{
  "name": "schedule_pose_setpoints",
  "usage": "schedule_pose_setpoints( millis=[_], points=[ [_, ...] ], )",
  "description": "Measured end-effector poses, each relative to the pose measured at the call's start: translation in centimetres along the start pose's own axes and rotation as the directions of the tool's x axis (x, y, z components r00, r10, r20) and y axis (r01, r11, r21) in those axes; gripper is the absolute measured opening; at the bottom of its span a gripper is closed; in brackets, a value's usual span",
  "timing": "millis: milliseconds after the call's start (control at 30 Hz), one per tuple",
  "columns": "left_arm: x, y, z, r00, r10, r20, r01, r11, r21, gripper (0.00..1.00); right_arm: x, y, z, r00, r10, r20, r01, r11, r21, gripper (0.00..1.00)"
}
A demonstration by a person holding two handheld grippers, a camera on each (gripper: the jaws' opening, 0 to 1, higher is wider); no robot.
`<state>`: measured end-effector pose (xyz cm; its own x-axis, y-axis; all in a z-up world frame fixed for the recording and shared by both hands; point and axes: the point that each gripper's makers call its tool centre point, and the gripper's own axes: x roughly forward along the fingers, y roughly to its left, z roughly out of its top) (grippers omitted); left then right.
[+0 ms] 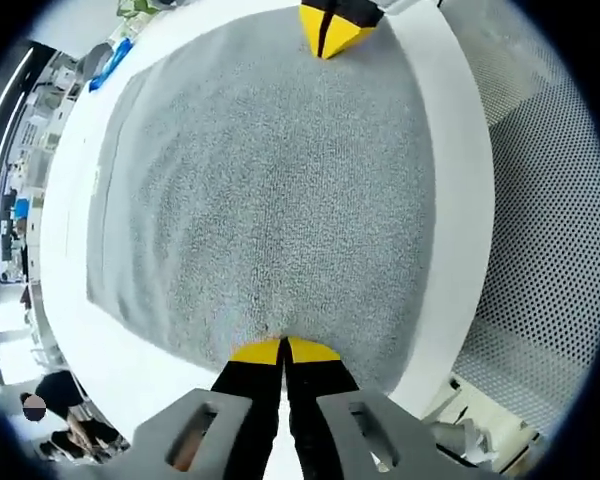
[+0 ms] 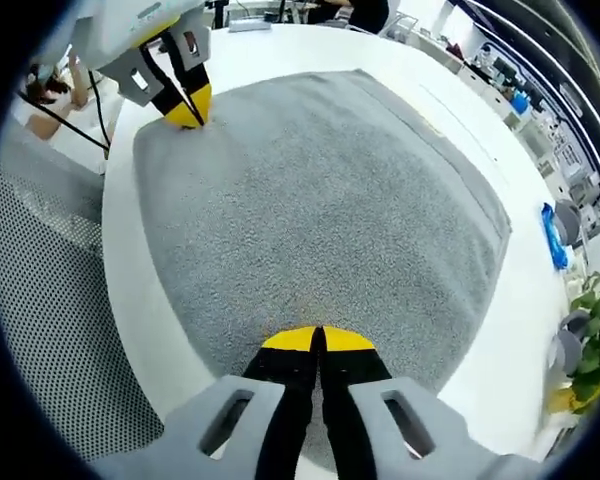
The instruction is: Fold the towel on the table until its edges align and the towel forms a compact rectangular stack.
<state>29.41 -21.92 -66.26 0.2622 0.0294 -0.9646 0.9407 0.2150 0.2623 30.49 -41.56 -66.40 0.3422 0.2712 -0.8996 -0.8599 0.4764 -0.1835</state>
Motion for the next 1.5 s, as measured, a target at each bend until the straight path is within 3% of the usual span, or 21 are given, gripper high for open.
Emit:
schedule_pose_setpoints(
  millis=[333,667,767,833,900,1000,1133,1300,1500],
  points=[
    [0.1,0.7,-1.4,1.0,0.024,0.016,-0.023,0.997,-0.07,0.01,0.1,1.6,0.9,0.999,0.006,0.033,-0.005,1.0,-0.018,0.0],
    [0.3,2.2,-3.3,0.988,0.125,0.085,-0.111,0.982,-0.154,0.01,0.4,3.3,2.5,0.991,-0.038,0.131,0.047,0.997,-0.066,0.0],
    [0.3,2.4,-3.1,0.975,0.162,0.15,-0.147,0.983,-0.108,0.01,0.4,3.3,2.6,0.991,-0.041,0.13,0.055,0.992,-0.111,0.0],
    [0.1,2.3,-3.2,0.959,0.199,0.201,-0.168,0.973,-0.16,0.01,0.4,3.3,2.6,0.99,-0.039,0.137,0.056,0.991,-0.119,0.0],
    [0.0,2.2,-3.1,0.942,0.24,0.233,-0.22,0.969,-0.109,0.01,0.3,3.3,2.5,0.987,-0.038,0.156,0.057,0.992,-0.115,0.0],
    [-0.2,2.0,-3.0,0.915,0.314,0.253,-0.308,0.949,-0.063,0.0,0.3,3.2,2.5,0.981,-0.034,0.189,0.057,0.991,-0.119,0.0],
    [-0.2,2.1,-3.2,0.889,0.359,0.284,-0.331,0.933,-0.142,0.0,0.3,3.1,2.7,0.98,-0.026,0.199,0.045,0.995,-0.093,0.0],
    [-0.2,2.3,-3.2,0.879,0.377,0.292,-0.323,0.921,-0.217,0.0,0.4,3.2,2.8,0.98,-0.033,0.194,0.054,0.993,-0.104,0.0],
    [-0.2,2.3,-3.2,0.877,0.386,0.286,-0.33,0.917,-0.226,0.01,0.4,3.2,2.8,0.98,-0.031,0.198,0.053,0.993,-0.107,0.0]
  ],
)
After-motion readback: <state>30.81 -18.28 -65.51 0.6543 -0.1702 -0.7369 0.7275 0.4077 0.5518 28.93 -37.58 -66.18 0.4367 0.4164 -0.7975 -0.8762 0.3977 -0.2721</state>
